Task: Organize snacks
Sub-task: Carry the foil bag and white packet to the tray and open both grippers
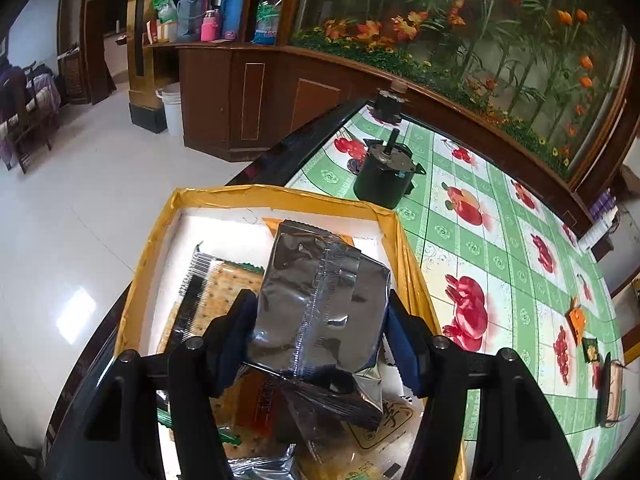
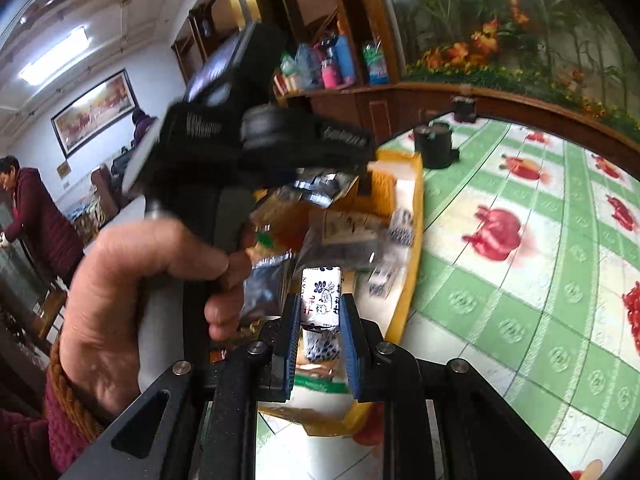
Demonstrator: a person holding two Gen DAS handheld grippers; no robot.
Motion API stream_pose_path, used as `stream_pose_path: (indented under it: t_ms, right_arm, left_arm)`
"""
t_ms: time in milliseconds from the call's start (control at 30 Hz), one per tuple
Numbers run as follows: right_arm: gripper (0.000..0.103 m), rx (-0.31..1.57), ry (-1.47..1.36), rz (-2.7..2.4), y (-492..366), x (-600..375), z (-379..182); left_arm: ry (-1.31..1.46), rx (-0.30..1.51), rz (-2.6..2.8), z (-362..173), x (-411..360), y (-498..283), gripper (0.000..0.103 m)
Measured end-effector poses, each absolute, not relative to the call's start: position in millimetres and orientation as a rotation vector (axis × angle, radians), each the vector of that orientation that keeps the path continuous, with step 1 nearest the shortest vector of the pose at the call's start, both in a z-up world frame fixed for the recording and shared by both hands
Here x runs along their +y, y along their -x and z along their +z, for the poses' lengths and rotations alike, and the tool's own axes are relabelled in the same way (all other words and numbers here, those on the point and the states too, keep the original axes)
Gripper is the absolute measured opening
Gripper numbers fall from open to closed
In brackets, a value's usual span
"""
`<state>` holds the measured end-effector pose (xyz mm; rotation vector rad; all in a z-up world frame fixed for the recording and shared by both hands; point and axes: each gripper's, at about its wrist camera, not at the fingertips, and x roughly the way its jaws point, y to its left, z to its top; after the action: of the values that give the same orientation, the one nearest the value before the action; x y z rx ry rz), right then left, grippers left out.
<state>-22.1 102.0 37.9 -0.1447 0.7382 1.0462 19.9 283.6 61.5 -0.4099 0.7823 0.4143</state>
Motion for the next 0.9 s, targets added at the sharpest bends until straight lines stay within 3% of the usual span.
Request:
stream_pose_path:
  t_ms: [300,400,633,900]
  right_arm:
    - [0.025,0.745,0.137,1.061,23,99,38]
    - [0.036,0.741,0.117,1.071,22,95,41]
    - [0.036,0.683,-0.029,1.005,-4,62,57]
    - [0.036,0.752,-0.268,0.663,-88,-20,50]
  left_arm:
    - [0.410,0.762,0.407,63,278,-21,0.065]
    - [0.425,0.732,0.399,66,278,-18,0.069]
    - [0.456,0.653,0.314,77,270,-15,0.068]
    - [0.408,0.637,0.192,80,241,-24,0.068]
